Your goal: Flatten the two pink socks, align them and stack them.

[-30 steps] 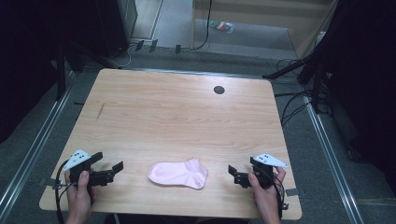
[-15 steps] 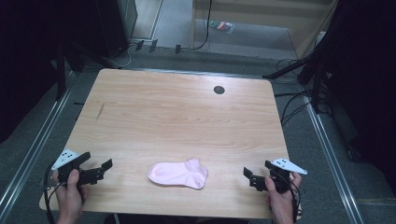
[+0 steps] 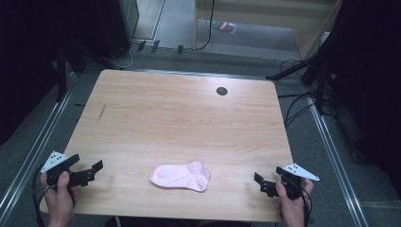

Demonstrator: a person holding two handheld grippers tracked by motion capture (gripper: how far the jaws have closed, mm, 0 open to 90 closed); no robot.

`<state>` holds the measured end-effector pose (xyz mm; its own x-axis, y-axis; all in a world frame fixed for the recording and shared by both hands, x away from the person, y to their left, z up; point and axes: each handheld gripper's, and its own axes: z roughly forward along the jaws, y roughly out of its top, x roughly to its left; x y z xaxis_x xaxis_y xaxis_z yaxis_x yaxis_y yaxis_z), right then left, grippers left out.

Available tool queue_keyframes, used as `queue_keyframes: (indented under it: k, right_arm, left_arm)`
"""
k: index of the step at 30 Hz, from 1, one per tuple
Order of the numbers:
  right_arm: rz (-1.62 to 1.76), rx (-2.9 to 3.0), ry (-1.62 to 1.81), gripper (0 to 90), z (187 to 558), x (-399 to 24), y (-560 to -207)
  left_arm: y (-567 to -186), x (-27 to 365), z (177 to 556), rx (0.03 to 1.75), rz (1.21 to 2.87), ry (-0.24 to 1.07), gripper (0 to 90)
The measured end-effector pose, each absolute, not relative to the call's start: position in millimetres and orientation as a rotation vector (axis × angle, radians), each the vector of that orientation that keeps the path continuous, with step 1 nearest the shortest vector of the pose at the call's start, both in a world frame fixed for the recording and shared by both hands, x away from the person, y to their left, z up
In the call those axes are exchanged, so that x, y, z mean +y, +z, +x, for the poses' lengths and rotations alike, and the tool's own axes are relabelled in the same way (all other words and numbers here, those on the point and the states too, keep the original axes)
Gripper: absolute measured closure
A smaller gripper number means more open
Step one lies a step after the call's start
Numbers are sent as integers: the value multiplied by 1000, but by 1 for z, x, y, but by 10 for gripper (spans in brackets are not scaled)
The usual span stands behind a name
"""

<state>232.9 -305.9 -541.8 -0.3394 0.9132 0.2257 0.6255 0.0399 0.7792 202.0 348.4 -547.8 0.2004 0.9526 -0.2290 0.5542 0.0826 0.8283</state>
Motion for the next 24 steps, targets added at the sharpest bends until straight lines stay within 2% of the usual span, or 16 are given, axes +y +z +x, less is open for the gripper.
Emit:
queue_keyframes:
  k: [15,19,24]
  right_arm:
    - [1620,1943,1168,7,228,-327,-548]
    - [1633,1922,1159,7,226,-333,-548]
    - [1648,1900,1146,7,224,-340,-549]
  left_arm:
    - [-549,364,198,1487,1652,637,0]
    - [-550,373,195,1512,1666,701,0]
    - [-551,384,191,1516,1627,695,0]
